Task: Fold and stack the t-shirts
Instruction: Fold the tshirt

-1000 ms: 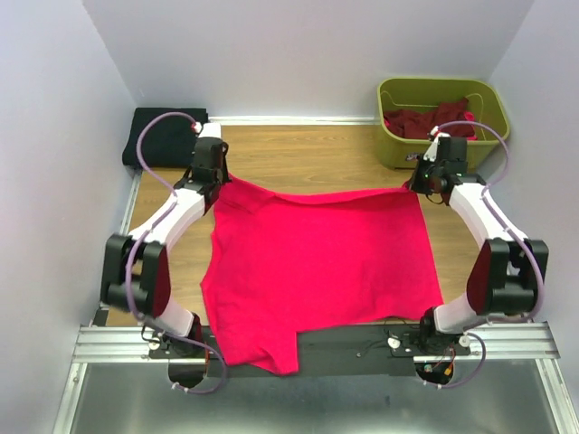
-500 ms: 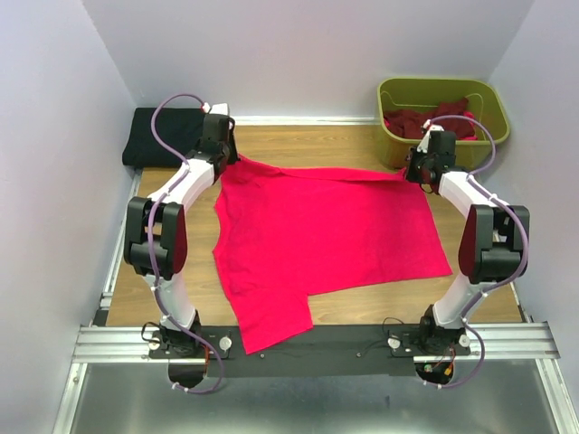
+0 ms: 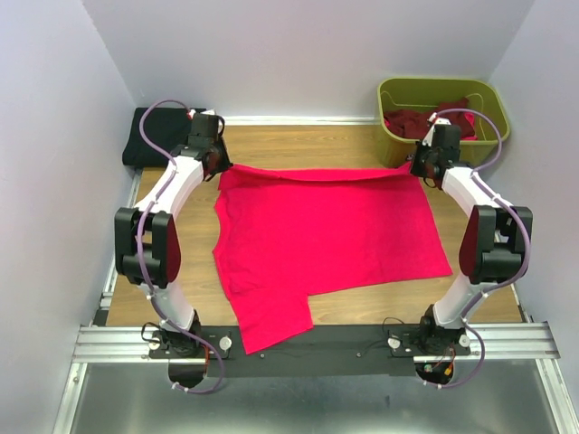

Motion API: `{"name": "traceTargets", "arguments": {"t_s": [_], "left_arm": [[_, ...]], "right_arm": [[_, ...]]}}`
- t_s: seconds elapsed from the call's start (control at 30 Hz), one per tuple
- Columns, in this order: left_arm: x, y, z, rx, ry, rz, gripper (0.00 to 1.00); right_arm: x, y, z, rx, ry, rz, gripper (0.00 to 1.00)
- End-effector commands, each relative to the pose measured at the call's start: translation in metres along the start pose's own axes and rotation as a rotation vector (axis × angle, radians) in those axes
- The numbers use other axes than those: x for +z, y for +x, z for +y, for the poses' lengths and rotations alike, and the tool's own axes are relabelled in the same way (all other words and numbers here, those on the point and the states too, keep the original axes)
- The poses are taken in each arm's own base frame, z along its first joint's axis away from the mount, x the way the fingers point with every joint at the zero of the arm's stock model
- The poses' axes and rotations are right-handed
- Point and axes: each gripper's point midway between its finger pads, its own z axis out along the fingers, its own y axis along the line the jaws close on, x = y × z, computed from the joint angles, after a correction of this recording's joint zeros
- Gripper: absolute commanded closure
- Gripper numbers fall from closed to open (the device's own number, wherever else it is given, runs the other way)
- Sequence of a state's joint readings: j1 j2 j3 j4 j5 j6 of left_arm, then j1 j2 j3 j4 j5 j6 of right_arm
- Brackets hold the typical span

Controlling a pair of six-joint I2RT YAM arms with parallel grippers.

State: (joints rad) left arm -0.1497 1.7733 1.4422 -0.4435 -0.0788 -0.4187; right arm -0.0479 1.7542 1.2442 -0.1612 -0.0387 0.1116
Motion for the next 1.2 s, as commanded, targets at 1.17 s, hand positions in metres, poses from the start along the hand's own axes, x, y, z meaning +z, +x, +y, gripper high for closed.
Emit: {"name": "traceTargets", "arguments": {"t_s": [1.17], "left_arm": [[-0.104,0.093,-0.021,-0.265,0.283,0.202,0.99]], "right_arm": [[-0.015,0.009,-0.036,0.022,0.155,0.088,0.99]]}}
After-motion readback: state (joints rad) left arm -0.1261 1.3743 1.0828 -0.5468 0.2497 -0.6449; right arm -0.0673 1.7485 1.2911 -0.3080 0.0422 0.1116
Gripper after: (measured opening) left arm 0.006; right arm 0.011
